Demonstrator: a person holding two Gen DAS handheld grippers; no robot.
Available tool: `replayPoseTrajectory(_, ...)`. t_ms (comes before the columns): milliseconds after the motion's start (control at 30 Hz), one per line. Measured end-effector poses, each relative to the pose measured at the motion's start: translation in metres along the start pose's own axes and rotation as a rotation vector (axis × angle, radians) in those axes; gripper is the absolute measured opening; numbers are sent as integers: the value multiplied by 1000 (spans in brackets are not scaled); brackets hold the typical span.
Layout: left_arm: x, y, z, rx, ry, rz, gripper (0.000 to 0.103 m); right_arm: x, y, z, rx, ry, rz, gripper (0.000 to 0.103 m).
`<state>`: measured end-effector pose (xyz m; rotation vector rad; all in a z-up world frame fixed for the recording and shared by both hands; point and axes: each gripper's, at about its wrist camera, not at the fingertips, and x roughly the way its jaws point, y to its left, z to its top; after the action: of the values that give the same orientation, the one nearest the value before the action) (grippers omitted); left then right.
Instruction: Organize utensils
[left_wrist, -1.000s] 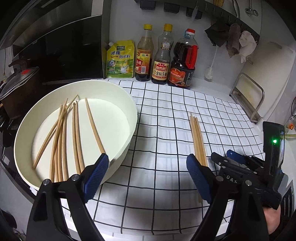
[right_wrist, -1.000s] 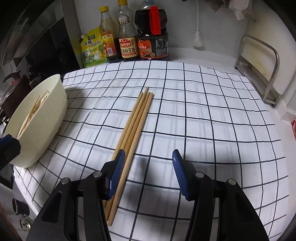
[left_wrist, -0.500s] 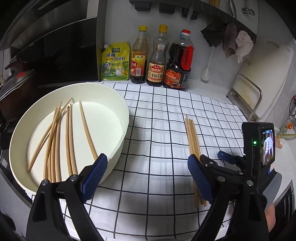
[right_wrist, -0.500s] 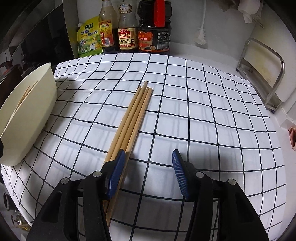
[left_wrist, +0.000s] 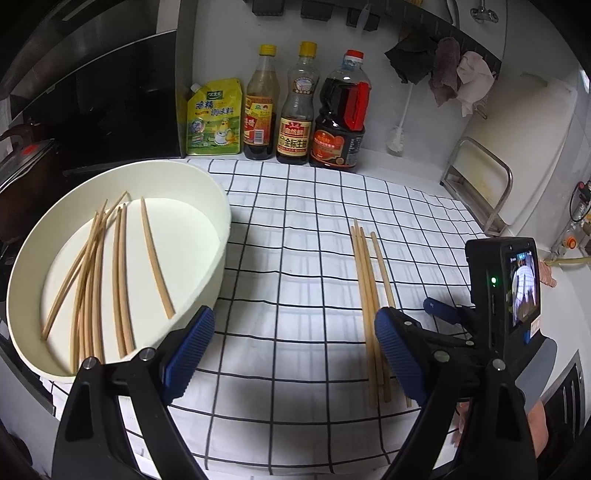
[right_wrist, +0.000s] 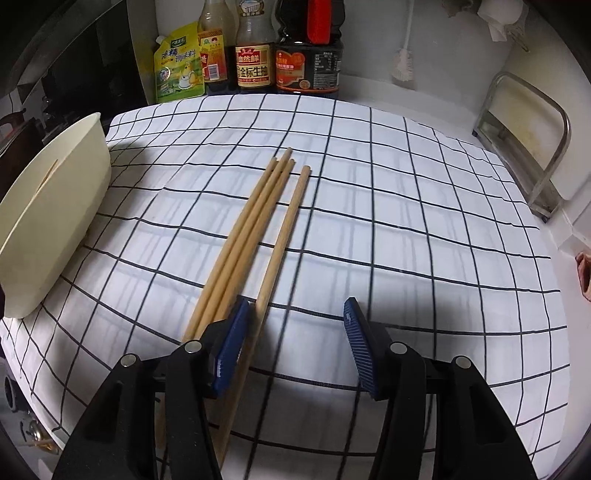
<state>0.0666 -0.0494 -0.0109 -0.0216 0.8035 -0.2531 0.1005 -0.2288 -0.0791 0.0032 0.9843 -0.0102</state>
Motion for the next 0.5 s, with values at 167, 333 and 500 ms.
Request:
replayPoseTrajectory(167,12,-15,-1,0,38,-45,90,-3,-17,-6,33,-13,32,51)
replayPoseTrajectory(333,35,-34,1,19,75,-54,90,-5,-36,-9,78,-22,42,51)
replayPoseTrajectory(500,58,-40,4,26,91,1,90,-6,-48,-10,100,-31,68,51)
